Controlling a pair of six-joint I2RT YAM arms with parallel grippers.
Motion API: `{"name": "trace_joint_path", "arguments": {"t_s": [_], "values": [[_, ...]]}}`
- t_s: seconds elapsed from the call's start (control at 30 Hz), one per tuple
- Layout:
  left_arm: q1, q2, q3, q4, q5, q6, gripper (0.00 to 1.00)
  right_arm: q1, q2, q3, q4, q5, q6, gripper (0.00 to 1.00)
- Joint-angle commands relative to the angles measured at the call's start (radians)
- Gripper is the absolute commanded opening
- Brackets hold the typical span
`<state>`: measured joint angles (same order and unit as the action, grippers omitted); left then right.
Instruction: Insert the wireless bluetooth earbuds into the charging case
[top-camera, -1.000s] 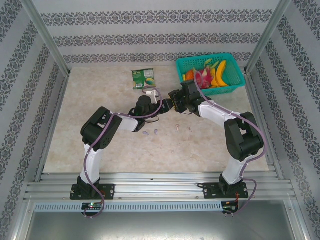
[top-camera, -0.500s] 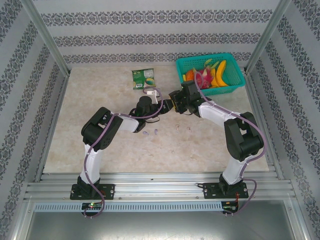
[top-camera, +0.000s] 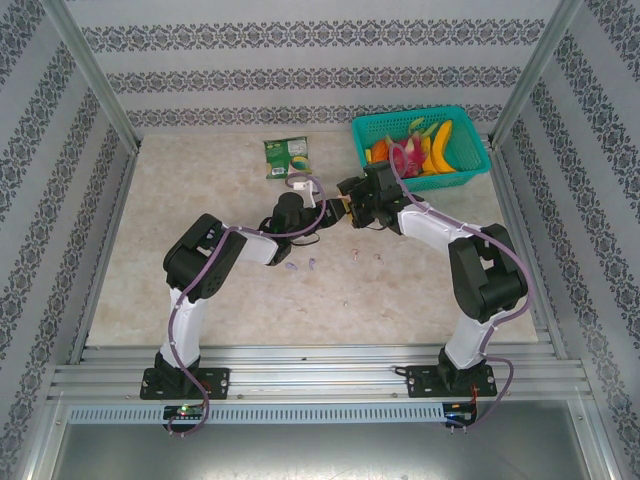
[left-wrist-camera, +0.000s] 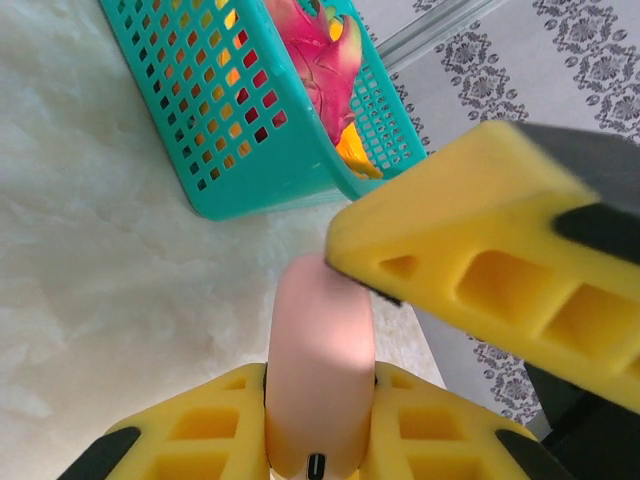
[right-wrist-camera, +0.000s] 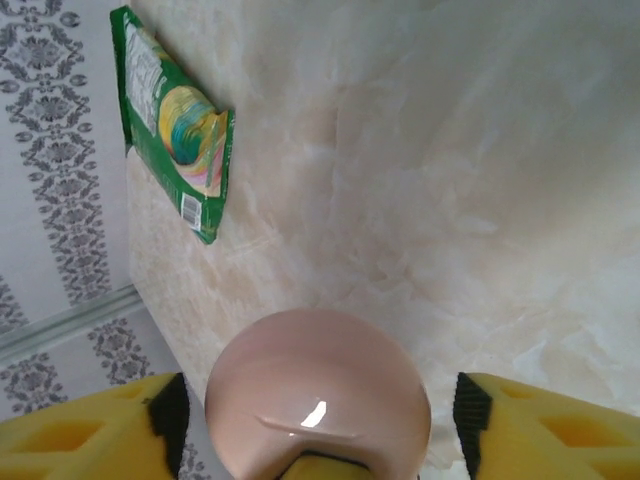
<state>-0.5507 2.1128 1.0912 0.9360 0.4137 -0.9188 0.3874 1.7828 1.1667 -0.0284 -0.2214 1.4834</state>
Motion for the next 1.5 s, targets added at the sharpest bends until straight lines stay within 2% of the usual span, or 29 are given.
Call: {"name": "trace_joint_path", "arguments": {"t_s": [0.0, 0.1, 0.27, 0.47, 0.57, 0.83, 1.47], "values": [[-0.002, 0.002, 0.001, 0.077, -0.004, -0.026, 0.11, -0.034, -0.058, 0.005, 0.005, -0.024, -0.038, 0.8], [0.003, -0.019, -0.006, 0.056, 0.026, -0.025, 0.1, -0.072, -0.123, 0.001, -0.03, -0.041, -0.116, 0.83], [0.034, -0.092, -0.015, -0.019, 0.15, 0.012, 0.1, -0.149, -0.273, -0.095, -0.077, -0.079, -0.356, 0.84], [0.08, -0.161, 0.032, -0.197, 0.335, 0.094, 0.1, -0.207, -0.383, -0.298, 0.076, -0.234, -0.661, 0.84], [0.1, -0.175, 0.057, -0.246, 0.418, 0.109, 0.1, -0.202, -0.423, -0.394, 0.18, -0.289, -0.748, 0.83], [0.109, -0.207, 0.094, -0.368, 0.511, 0.159, 0.1, -0.182, -0.444, -0.46, 0.316, -0.398, -0.783, 0.8], [0.102, -0.226, 0.1, -0.353, 0.523, 0.141, 0.08, -0.122, -0.305, -0.35, 0.338, -0.358, -0.77, 0.77]]}}
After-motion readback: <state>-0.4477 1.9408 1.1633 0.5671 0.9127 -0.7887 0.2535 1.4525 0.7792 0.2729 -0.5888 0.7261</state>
